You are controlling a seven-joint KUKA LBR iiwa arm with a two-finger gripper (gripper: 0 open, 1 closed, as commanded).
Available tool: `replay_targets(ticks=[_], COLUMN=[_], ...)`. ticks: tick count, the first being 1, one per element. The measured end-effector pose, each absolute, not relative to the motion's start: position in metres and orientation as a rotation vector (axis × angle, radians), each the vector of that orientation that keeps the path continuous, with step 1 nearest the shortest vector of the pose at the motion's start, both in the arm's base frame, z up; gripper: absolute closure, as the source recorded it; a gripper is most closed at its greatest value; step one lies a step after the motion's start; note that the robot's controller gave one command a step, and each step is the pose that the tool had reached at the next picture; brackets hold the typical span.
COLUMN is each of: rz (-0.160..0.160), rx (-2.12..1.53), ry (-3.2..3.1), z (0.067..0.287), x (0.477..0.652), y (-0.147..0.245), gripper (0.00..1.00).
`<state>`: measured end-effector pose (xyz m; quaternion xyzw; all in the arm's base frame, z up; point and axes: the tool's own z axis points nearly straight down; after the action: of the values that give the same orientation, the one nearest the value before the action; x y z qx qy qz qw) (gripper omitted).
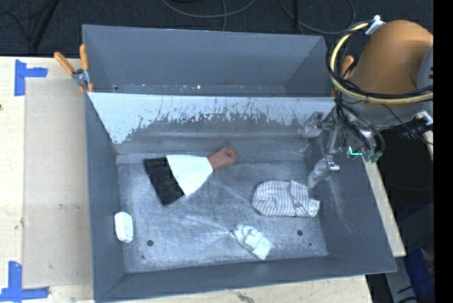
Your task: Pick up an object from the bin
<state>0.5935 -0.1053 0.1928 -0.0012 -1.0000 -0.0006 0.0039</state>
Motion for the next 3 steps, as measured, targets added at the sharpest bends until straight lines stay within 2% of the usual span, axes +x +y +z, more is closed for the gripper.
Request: replay_targets(ticks=[1,2,3], rz=[0.000,0.002,0.000], rx=[0.000,0.031,0.035], ry=[-3.141,-3.147,-3.143], z=[0.197,0.145,0.131], x=[0.595,0.583,0.581], y=[-0.105,-0.101,-0.100], gripper=[0.00,0.00,0.00])
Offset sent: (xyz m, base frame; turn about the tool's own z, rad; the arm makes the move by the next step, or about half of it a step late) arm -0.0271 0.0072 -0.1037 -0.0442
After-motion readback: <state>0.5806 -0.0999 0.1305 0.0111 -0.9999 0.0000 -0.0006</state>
